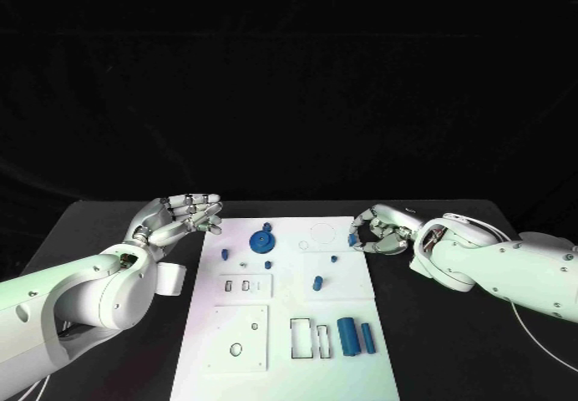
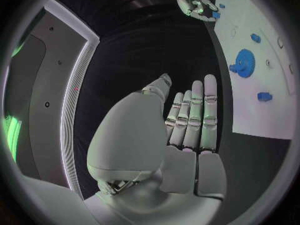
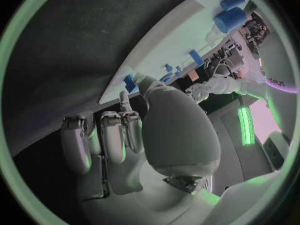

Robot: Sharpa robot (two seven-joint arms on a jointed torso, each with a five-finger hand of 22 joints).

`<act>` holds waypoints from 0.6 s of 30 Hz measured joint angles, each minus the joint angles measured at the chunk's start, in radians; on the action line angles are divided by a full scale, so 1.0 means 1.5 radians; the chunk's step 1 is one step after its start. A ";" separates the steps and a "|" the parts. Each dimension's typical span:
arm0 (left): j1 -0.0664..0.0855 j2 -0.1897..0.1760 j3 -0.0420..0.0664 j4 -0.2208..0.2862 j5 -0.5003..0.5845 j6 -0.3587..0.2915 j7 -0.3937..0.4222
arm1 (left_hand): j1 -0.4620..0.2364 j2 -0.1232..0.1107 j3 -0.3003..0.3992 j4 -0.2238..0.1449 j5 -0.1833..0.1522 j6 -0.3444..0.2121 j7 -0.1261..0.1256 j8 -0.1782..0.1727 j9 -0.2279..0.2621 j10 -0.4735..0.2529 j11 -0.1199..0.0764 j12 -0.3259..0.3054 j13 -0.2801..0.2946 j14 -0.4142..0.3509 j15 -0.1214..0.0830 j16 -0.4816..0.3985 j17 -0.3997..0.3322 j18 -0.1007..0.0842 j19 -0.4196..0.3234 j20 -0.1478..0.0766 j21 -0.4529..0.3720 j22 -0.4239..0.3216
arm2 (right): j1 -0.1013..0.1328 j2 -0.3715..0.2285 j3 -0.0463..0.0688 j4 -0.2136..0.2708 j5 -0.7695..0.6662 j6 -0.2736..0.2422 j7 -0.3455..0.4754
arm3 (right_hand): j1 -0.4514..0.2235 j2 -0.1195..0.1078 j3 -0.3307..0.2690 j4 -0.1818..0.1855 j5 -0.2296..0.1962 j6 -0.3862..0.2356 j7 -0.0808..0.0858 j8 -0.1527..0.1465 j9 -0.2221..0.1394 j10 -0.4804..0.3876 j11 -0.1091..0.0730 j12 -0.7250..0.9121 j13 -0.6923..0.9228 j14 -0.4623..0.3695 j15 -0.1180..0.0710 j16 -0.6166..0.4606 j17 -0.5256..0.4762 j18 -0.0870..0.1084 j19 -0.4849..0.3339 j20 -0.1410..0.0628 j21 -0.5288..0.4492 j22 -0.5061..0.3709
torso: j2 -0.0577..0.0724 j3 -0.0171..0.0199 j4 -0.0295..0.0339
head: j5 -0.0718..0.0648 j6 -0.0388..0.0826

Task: Assemble the parts on the task board

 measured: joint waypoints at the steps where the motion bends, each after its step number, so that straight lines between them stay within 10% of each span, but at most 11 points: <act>1: 0.000 0.000 0.000 0.000 0.000 0.000 0.000 | 0.000 0.000 0.000 0.000 0.000 0.000 0.000 0.000 0.000 0.000 0.000 0.000 0.000 0.000 0.000 0.000 0.000 0.000 -0.001 -0.001 0.000 0.000 | 0.000 0.000 0.000 -0.001 0.000 0.000 -0.001 | 0.000 0.000 0.002 0.002 0.000 0.004 0.001 0.000 0.000 0.000 0.000 0.002 0.000 0.000 0.000 0.000 0.000 0.000 0.000 0.000 0.000 0.000 | 0.000 0.0000 0.0000 | 0.000 0.000; 18: 0.000 -0.001 0.000 0.000 0.000 0.000 -0.001 | 0.000 0.000 0.000 0.000 0.000 0.000 0.000 0.000 0.000 0.000 0.000 0.000 0.000 0.000 0.000 0.000 0.000 0.000 -0.001 -0.001 0.000 0.000 | -0.001 0.012 0.000 -0.004 -0.001 -0.005 -0.003 | -0.001 0.013 0.018 -0.002 -0.009 0.018 -0.003 0.003 0.000 0.000 0.000 0.005 0.000 0.000 0.000 0.003 0.000 0.000 0.000 0.000 0.000 0.000 | 0.000 0.0004 -0.0001 | 0.001 -0.001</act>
